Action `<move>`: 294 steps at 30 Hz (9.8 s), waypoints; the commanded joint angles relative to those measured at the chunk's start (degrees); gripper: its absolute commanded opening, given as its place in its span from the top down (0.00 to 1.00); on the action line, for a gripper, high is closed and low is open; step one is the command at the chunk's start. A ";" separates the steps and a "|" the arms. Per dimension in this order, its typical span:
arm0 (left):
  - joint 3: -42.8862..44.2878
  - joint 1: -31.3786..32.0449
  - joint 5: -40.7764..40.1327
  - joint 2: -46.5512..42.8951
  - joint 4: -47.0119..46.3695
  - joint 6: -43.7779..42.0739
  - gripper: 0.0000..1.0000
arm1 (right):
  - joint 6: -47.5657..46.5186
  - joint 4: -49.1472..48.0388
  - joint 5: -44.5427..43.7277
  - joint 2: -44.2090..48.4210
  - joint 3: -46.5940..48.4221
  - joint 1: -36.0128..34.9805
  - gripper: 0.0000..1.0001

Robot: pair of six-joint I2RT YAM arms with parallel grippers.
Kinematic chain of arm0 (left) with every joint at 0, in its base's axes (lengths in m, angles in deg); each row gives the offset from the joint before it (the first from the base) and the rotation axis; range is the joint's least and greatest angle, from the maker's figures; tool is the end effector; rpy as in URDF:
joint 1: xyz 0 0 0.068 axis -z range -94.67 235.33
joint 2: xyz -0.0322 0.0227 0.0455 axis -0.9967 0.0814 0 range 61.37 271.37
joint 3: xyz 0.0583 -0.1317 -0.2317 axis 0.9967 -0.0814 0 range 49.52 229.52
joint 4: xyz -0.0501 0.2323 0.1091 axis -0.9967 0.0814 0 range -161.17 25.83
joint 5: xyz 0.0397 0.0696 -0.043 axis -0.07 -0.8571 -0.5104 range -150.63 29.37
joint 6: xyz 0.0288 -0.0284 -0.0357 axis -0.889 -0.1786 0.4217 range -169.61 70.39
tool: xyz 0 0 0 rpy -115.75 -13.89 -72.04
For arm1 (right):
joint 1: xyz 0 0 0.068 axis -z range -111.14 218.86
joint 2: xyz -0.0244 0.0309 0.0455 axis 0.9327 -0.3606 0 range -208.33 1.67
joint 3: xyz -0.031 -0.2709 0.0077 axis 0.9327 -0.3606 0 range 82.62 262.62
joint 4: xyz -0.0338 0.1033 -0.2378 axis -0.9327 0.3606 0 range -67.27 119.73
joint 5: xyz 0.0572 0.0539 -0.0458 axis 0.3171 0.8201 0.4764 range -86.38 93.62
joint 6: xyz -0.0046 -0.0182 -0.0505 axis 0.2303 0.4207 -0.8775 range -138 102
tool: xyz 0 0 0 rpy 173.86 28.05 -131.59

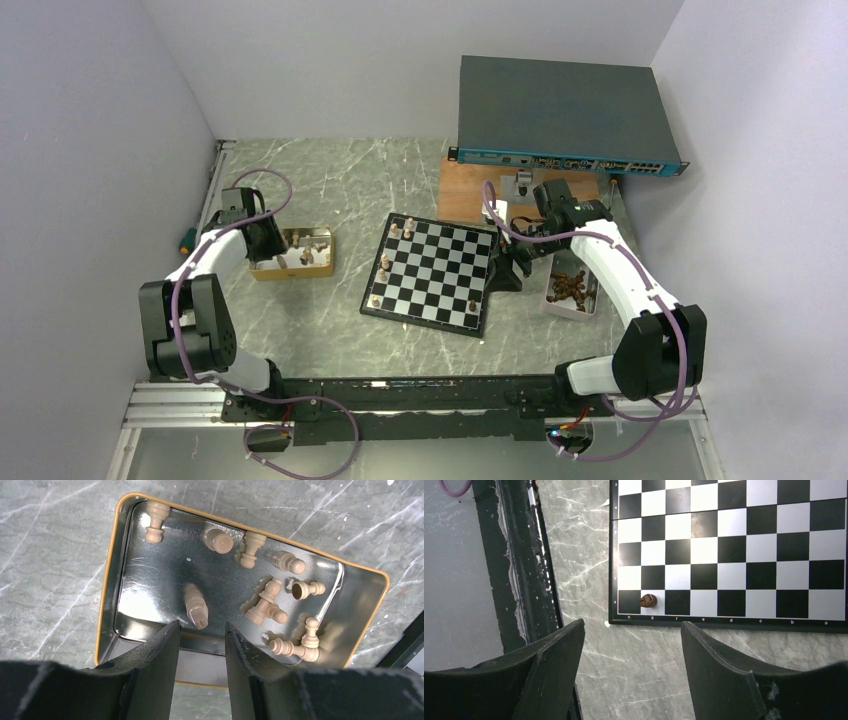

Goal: Set up the chess pieces on the board

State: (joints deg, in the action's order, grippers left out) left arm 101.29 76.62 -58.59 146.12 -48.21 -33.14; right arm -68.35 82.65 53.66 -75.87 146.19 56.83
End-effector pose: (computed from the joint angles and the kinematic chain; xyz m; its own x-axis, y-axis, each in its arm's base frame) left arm 0.2922 0.0435 0.2026 -0.7479 -0.4012 -0.5289 -0.3584 0.9146 -0.1871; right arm 0.2313 0.0772 0.2773 -0.3362 -0.5772 -0.7442 -0.9417 0.2183 0.2560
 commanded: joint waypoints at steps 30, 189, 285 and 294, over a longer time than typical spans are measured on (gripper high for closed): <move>4.75 -0.24 -0.99 6.29 0.94 1.04 0.76 | 0.24 -1.47 1.11 0.02 1.60 0.26 0.27; 8.52 48.05 -7.84 5.63 7.43 6.82 0.86 | -0.01 -2.26 2.43 2.79 -0.82 1.47 0.27; 10.63 12.49 -4.39 8.62 4.36 -4.91 1.00 | -0.01 -0.81 2.17 0.04 1.64 1.61 0.27; 9.62 12.49 -1.13 1.04 7.78 -7.90 1.00 | -0.18 -0.68 2.68 0.11 1.64 1.59 0.27</move>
State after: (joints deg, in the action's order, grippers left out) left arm 109.90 89.37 -61.85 151.61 -42.13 -38.69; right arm -67.93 81.47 55.06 -76.00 145.68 58.25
